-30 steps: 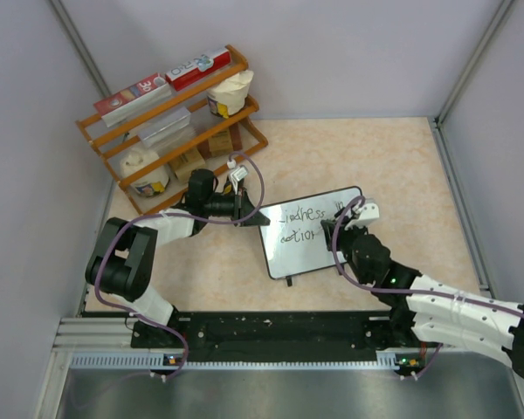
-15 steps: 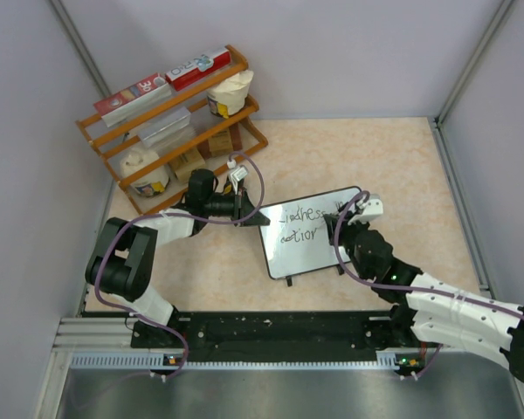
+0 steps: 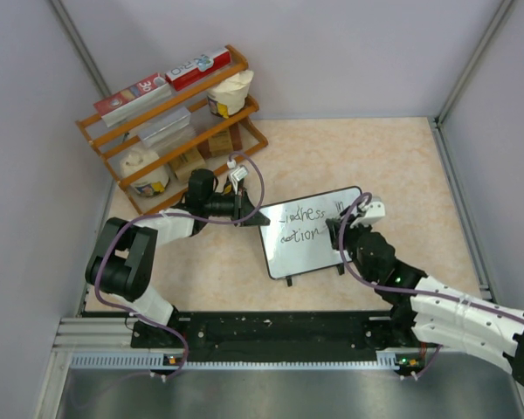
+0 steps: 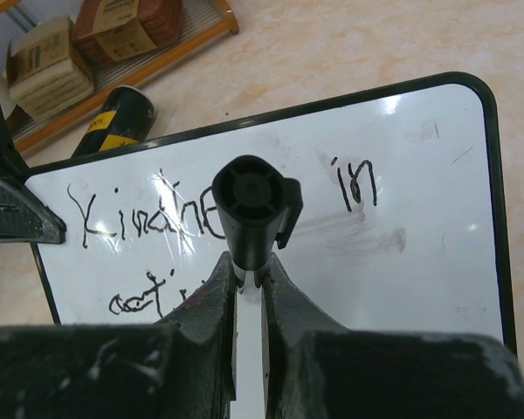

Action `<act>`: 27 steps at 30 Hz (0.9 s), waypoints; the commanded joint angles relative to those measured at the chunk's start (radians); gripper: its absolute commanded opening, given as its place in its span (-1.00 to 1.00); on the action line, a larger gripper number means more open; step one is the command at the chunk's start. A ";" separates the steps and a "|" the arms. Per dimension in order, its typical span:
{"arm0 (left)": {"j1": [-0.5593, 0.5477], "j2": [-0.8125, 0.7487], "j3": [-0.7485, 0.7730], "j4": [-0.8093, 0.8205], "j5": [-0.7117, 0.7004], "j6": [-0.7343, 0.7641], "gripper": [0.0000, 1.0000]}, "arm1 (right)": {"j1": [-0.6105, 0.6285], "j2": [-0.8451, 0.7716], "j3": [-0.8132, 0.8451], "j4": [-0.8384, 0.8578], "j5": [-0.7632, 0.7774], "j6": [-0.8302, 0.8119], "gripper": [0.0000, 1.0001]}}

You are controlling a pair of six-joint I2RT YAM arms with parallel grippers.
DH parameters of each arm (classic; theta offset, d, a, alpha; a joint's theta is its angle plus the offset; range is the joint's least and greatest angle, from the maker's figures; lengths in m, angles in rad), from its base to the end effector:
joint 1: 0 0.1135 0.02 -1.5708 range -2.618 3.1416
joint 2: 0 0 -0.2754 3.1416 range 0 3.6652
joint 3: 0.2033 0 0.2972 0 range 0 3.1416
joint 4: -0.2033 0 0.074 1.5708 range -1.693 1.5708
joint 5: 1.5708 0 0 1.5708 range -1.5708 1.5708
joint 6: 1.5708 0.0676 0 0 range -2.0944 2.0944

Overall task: Write a sentence on the whiteboard
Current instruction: Write on the whiteboard with the whiteboard.

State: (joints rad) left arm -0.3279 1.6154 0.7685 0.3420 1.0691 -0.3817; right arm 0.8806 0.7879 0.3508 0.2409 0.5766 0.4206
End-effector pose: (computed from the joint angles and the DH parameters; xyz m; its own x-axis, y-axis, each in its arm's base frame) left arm 0.3248 -0.1731 0.1588 -0.7533 0.0670 -0.6543 0.6474 0.2512 -0.7196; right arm 0.1832 0.1639 0.2144 -0.2382 0.2491 -0.9387 -0.2286 0.9250 0.3035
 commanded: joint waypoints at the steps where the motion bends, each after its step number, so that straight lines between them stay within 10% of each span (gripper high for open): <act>1: -0.011 0.032 -0.028 -0.066 -0.101 0.138 -1.00 | -0.012 -0.010 -0.021 -0.029 -0.023 0.023 -1.00; 27: -0.011 0.028 -0.029 -0.066 -0.101 0.138 -1.00 | -0.084 -0.139 0.074 -0.088 -0.092 -0.020 -1.00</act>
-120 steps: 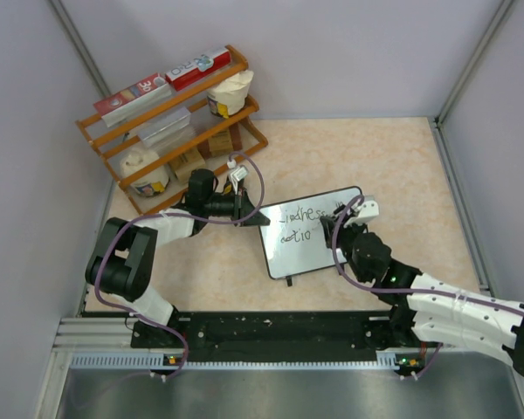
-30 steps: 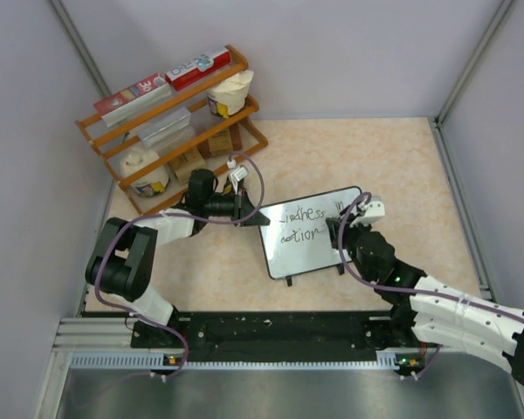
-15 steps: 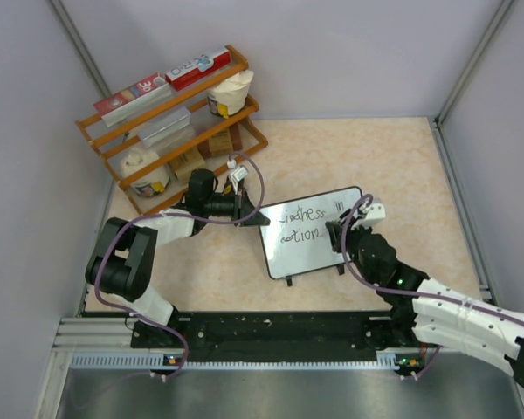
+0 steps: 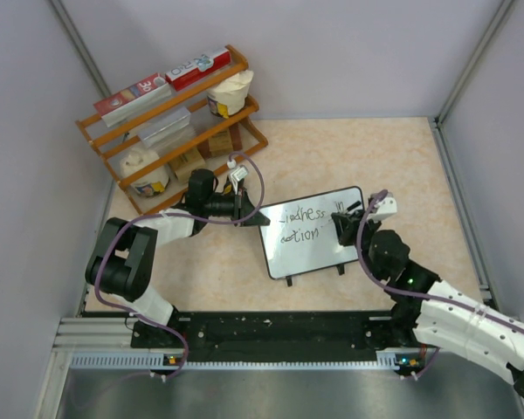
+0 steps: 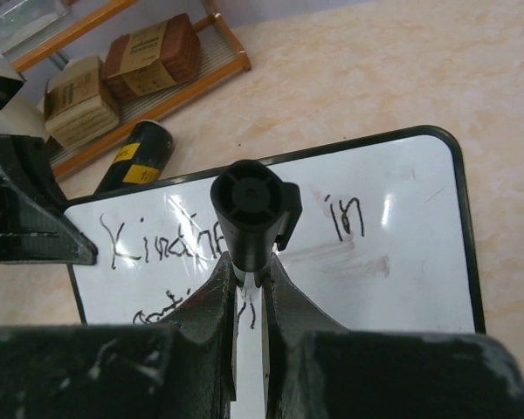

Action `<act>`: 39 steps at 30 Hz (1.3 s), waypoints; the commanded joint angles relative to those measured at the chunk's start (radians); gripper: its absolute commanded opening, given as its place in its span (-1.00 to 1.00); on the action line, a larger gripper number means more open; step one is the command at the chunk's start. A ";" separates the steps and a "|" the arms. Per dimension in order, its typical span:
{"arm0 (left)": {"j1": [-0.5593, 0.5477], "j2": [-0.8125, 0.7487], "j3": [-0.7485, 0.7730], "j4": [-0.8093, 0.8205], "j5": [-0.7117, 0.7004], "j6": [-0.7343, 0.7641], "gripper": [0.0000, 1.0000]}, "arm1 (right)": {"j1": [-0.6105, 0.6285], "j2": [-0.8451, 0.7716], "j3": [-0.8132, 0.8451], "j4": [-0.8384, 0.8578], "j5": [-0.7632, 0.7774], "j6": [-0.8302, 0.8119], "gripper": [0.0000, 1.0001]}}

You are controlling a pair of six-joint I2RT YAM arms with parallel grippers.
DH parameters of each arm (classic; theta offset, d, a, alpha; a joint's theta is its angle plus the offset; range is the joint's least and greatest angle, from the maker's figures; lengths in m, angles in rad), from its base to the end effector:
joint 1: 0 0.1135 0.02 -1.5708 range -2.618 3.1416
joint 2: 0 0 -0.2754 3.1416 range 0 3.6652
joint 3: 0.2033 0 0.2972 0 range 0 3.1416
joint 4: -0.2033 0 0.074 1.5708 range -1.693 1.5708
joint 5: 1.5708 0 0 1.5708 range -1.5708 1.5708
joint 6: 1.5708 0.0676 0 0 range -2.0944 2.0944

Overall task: Write a sentence on the whiteboard
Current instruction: Write on the whiteboard with the whiteboard.

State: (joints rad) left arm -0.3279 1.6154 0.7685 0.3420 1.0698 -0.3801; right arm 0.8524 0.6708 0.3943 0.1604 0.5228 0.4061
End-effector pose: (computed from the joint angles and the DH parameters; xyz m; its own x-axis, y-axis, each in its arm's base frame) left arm 0.3248 -0.1731 0.1588 -0.7523 0.0677 -0.6553 0.6486 0.2505 -0.7187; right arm 0.1783 0.1527 0.2476 -0.1988 0.2927 -0.9353 -0.2692 0.9013 0.3392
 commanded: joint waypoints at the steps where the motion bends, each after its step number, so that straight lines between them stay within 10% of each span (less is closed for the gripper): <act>1: -0.011 0.028 -0.029 -0.064 -0.102 0.136 -1.00 | -0.067 -0.030 0.020 -0.009 -0.049 0.002 -1.00; 39: -0.011 0.028 -0.029 -0.066 -0.102 0.136 -1.00 | -0.085 0.024 -0.080 -0.045 -0.046 0.043 -1.00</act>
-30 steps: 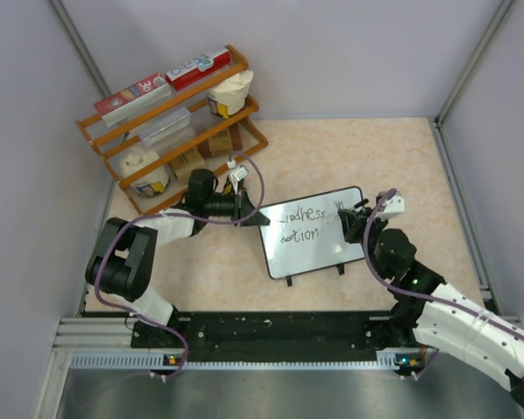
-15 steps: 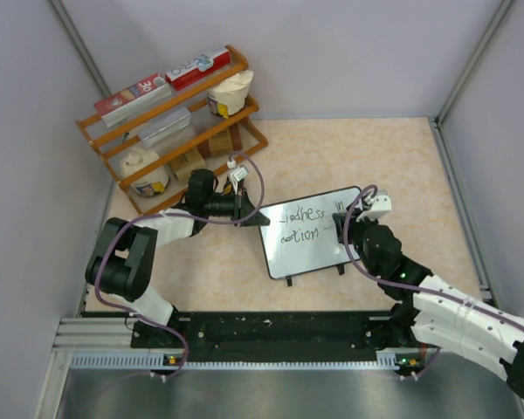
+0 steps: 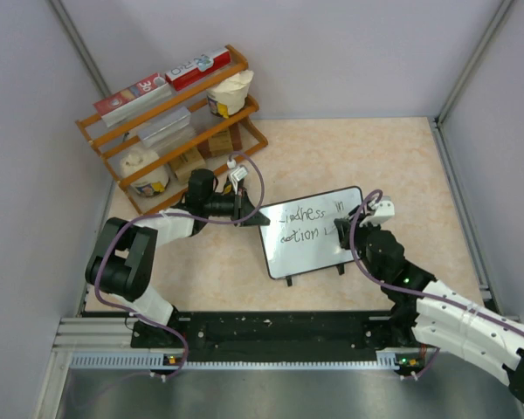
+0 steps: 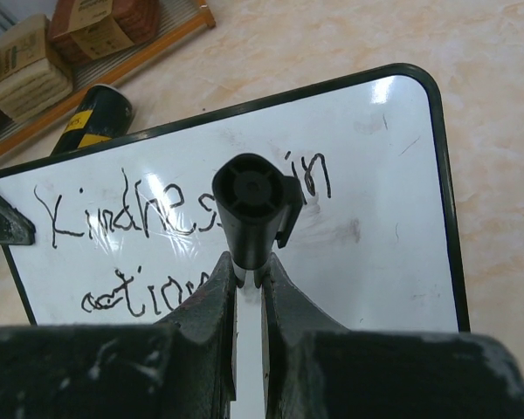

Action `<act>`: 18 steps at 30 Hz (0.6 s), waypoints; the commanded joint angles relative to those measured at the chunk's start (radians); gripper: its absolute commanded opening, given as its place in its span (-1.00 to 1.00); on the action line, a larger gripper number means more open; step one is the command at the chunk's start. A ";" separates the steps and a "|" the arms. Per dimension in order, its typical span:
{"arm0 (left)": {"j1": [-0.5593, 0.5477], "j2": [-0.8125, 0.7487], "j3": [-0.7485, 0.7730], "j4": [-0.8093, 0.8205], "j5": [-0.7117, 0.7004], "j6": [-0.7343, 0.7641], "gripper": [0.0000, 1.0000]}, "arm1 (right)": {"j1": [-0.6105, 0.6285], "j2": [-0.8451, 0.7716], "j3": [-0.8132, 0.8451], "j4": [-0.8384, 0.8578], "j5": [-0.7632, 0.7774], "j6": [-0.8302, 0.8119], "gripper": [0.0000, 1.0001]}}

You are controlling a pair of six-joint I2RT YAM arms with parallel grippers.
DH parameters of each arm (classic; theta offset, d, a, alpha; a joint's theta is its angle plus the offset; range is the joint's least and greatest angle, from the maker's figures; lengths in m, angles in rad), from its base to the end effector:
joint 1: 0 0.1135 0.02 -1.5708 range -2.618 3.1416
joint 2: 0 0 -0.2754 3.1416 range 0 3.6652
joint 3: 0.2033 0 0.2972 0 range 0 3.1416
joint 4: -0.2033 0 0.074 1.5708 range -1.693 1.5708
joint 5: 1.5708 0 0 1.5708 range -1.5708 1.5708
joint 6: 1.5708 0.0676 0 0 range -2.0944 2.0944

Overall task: Write a sentence on the whiteboard
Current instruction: Write on the whiteboard with the whiteboard.

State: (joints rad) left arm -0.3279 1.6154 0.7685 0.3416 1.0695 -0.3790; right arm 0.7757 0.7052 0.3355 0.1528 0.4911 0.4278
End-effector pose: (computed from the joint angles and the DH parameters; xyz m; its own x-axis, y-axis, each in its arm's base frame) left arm 0.3248 -0.1731 0.1587 -0.7518 0.0679 -0.6559 0.6492 0.2507 -0.7181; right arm 0.1893 0.1410 0.2140 -0.2596 0.2579 -0.9307 -0.1989 0.9288 0.3128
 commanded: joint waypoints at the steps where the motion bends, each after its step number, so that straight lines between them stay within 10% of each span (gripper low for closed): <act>1: -0.011 0.028 -0.029 -0.065 -0.102 0.135 -1.00 | -0.009 -0.010 -0.021 -0.036 -0.016 0.022 -1.00; 18: -0.011 0.028 -0.029 -0.064 -0.103 0.135 -1.00 | -0.009 0.036 0.051 0.054 0.044 -0.032 -1.00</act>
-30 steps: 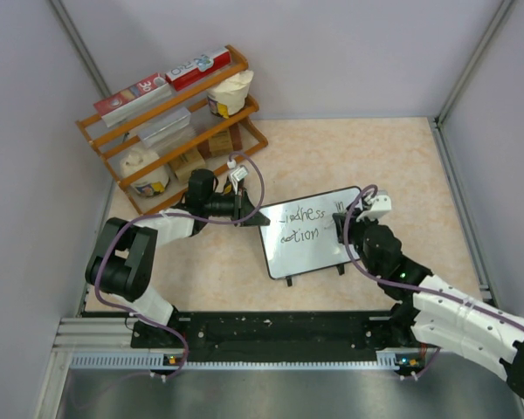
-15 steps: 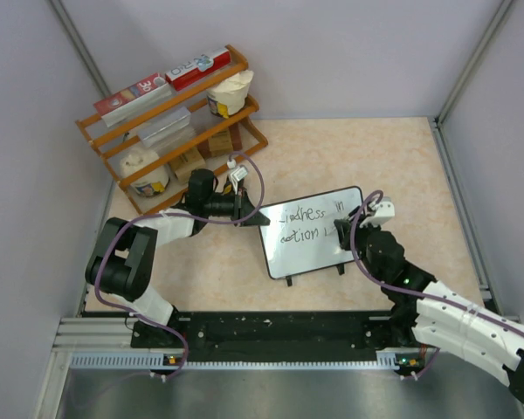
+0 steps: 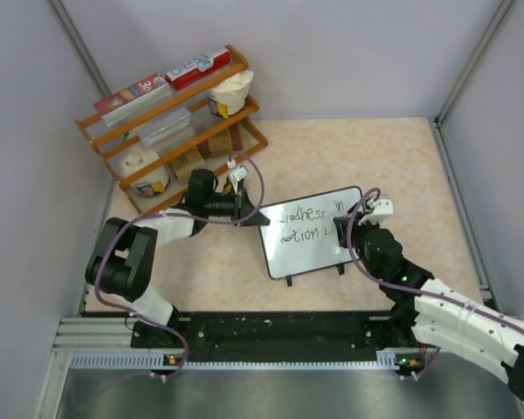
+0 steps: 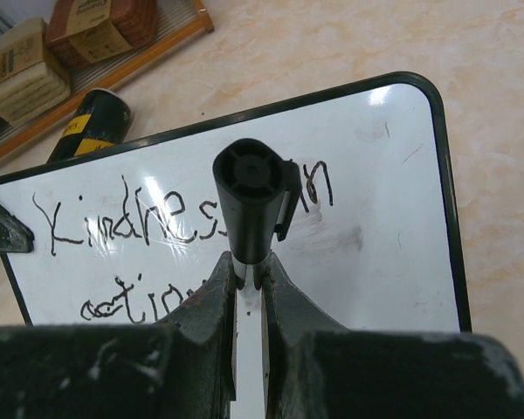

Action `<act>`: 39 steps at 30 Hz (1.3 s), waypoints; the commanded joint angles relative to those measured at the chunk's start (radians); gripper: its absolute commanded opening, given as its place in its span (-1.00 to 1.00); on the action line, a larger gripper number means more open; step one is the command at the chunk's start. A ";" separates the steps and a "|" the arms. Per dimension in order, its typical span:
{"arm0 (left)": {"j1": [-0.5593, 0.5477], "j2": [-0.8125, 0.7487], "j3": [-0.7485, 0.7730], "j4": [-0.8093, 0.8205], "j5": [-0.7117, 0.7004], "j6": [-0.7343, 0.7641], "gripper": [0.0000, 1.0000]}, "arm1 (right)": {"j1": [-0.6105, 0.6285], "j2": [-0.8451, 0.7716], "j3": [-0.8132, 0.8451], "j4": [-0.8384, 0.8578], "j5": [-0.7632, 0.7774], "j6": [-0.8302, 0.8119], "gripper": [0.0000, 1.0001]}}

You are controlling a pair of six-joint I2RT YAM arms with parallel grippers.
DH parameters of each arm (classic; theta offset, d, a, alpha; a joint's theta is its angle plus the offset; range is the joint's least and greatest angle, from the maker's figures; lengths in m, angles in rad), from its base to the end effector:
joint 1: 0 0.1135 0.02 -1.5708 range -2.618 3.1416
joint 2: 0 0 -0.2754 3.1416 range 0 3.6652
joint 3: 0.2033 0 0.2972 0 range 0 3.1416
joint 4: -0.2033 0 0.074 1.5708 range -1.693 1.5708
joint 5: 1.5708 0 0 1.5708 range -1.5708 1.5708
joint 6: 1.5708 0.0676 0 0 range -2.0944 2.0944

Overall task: Write a sentence on the whiteboard
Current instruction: Write on the whiteboard with the whiteboard.

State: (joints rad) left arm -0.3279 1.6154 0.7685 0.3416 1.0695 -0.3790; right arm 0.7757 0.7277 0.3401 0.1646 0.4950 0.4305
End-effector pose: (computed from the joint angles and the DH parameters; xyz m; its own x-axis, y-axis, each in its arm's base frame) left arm 0.3248 -0.1731 0.1587 -0.7518 0.0679 -0.6559 0.6492 0.2507 -0.7181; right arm 0.1915 0.1428 0.2127 -0.2626 0.2568 -0.9301 -0.1935 0.9303 0.3115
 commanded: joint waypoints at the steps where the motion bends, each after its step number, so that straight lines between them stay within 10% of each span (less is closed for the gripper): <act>1: -0.011 0.028 -0.031 -0.064 -0.103 0.135 -1.00 | -0.010 0.016 0.048 0.044 0.042 -0.033 -1.00; 39: -0.011 0.029 -0.028 -0.065 -0.102 0.137 -1.00 | -0.056 -0.054 -0.019 -0.077 -0.023 -0.006 -1.00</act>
State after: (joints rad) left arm -0.3279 1.6154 0.7685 0.3416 1.0695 -0.3790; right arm 0.7345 0.6857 0.3393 0.1188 0.4915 0.4171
